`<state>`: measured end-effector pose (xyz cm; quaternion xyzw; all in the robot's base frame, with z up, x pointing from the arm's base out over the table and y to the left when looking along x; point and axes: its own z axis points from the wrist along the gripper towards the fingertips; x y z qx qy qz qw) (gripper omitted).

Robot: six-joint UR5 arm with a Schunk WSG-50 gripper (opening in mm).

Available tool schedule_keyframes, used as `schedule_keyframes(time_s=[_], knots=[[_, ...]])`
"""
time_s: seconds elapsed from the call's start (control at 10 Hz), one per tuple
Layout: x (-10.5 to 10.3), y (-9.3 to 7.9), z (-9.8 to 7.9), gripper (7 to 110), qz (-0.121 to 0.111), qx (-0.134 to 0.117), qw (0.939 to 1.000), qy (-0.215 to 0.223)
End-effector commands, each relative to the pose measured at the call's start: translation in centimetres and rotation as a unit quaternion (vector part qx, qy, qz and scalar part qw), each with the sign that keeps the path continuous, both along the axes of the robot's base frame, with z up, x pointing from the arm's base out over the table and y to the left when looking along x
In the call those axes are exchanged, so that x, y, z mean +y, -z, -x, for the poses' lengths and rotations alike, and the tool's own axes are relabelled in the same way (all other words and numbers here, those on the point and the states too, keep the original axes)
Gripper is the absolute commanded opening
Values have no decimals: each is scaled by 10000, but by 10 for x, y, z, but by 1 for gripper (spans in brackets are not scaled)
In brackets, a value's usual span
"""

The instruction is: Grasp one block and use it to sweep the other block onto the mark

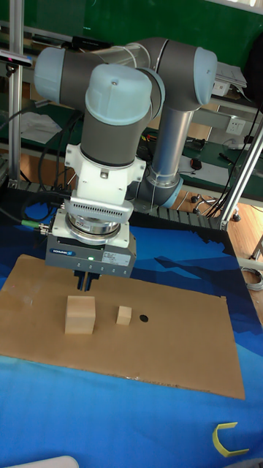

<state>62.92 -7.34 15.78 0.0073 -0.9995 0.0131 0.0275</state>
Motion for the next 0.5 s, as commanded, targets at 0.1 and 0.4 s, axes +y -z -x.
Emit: schedule_keyframes(time_s=[0.1, 0.4], knots=[[5, 13, -11, 7, -196, 13, 9998, -71], [-1, 89, -55, 7, -326, -256, 9990, -148]])
